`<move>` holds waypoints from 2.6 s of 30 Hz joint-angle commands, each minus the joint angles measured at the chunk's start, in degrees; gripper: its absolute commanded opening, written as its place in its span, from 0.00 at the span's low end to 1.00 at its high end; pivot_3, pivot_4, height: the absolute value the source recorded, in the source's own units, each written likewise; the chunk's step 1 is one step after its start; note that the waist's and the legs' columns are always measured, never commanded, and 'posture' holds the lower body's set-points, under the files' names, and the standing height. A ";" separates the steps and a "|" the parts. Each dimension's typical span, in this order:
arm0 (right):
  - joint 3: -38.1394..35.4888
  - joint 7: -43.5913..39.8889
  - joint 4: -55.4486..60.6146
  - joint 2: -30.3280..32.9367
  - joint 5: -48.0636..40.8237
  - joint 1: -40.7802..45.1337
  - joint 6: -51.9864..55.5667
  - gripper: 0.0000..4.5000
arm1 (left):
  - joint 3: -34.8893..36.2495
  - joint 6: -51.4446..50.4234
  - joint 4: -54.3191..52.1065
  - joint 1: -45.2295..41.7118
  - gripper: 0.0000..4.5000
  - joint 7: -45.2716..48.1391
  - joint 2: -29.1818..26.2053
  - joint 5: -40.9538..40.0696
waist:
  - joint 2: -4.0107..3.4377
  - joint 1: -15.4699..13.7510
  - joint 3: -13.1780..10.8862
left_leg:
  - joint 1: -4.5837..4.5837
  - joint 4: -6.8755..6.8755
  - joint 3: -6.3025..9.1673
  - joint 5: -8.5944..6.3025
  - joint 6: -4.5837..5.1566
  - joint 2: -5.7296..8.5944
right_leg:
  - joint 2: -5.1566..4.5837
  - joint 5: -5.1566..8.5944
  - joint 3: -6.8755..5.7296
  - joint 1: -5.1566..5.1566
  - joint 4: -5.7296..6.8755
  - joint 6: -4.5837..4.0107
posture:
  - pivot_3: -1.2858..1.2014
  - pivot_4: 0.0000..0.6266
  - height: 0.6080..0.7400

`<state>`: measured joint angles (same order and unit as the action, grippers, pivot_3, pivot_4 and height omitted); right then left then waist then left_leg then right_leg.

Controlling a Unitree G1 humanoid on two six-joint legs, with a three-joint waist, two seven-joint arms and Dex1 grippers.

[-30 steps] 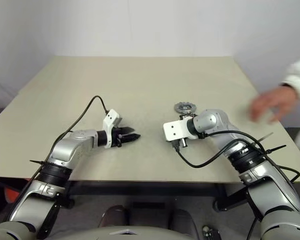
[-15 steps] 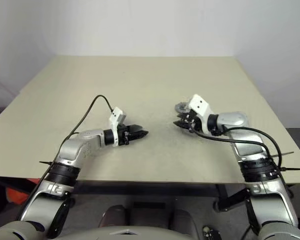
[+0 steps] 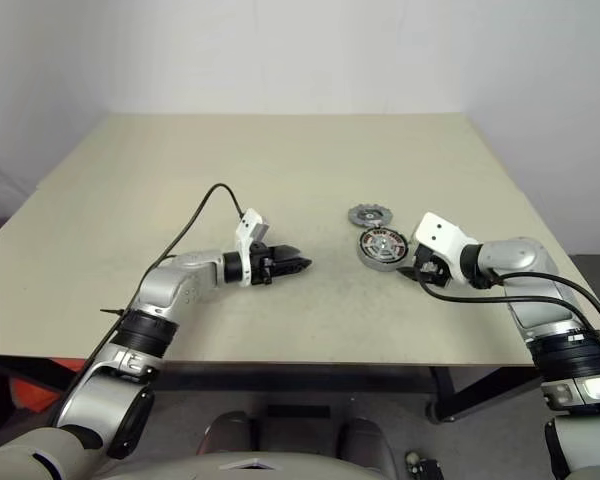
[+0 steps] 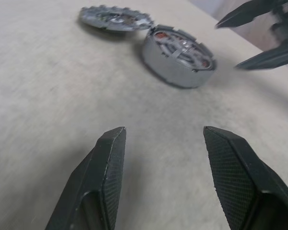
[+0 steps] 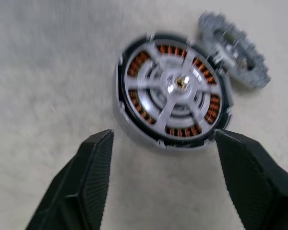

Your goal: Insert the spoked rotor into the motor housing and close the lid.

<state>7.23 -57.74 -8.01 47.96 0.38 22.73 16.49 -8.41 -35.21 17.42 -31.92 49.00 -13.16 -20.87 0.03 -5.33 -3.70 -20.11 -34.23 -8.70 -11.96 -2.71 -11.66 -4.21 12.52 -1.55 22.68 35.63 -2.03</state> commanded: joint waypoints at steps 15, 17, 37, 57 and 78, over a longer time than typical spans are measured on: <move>8.14 -4.38 -13.57 -2.56 8.48 11.21 -15.98 0.73 | 1.90 0.97 -3.73 2.17 0.61 -2.19 -1.40 0.62 | 0.00 -0.03 0.00 | -0.07 -0.05 -0.03 -0.14 0.26 -0.01 | 0.00 -0.01 -0.01 0.09 0.05 -0.03 | 0.52 0.00 1.00; 8.18 -4.85 -12.42 -2.70 8.43 10.74 -15.90 0.73 | 1.92 0.83 -4.12 2.49 0.61 -2.33 -1.55 0.54 | 0.00 -0.05 0.00 | -0.07 -0.05 -0.03 -0.15 0.26 -0.01 | 0.00 -0.01 -0.01 0.09 0.05 -0.03 | 0.52 0.00 1.00; 7.16 -6.18 -12.00 -0.90 9.12 7.12 -14.53 0.73 | 1.41 0.05 -5.03 2.77 0.61 -2.88 -1.71 0.68 | -0.01 -0.12 0.00 | 0.01 -0.05 -0.03 -0.15 0.26 -0.01 | -0.01 0.00 0.00 0.00 0.03 -0.03 | 0.52 0.00 1.00; 9.00 -6.10 -17.06 -2.87 11.14 10.01 -16.06 0.09 | 1.62 -0.31 -5.59 3.30 0.61 -3.38 -1.80 0.67 | 0.07 0.21 0.05 | 0.20 -0.04 -0.05 -0.15 0.25 -0.03 | -0.02 0.01 -0.01 -0.35 -0.03 0.00 | 0.52 0.00 1.00; 4.66 -4.85 -8.35 -11.18 4.26 13.94 3.14 0.00 | 1.94 -0.24 -5.69 3.58 0.61 -4.05 -1.71 0.67 | 0.07 2.17 0.03 | -0.03 0.08 -0.08 -0.15 0.25 -0.09 | 0.05 0.00 -0.02 0.12 -0.08 -0.05 | 0.52 0.00 1.00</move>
<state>12.29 -63.24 -18.98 37.46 5.87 34.70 19.17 -7.28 -35.77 13.50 -27.95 45.19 -14.71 -19.96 0.10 -3.16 -3.66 -20.19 -34.14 -8.79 -12.10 -2.46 -11.75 -4.16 12.53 -1.57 22.87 35.55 -2.09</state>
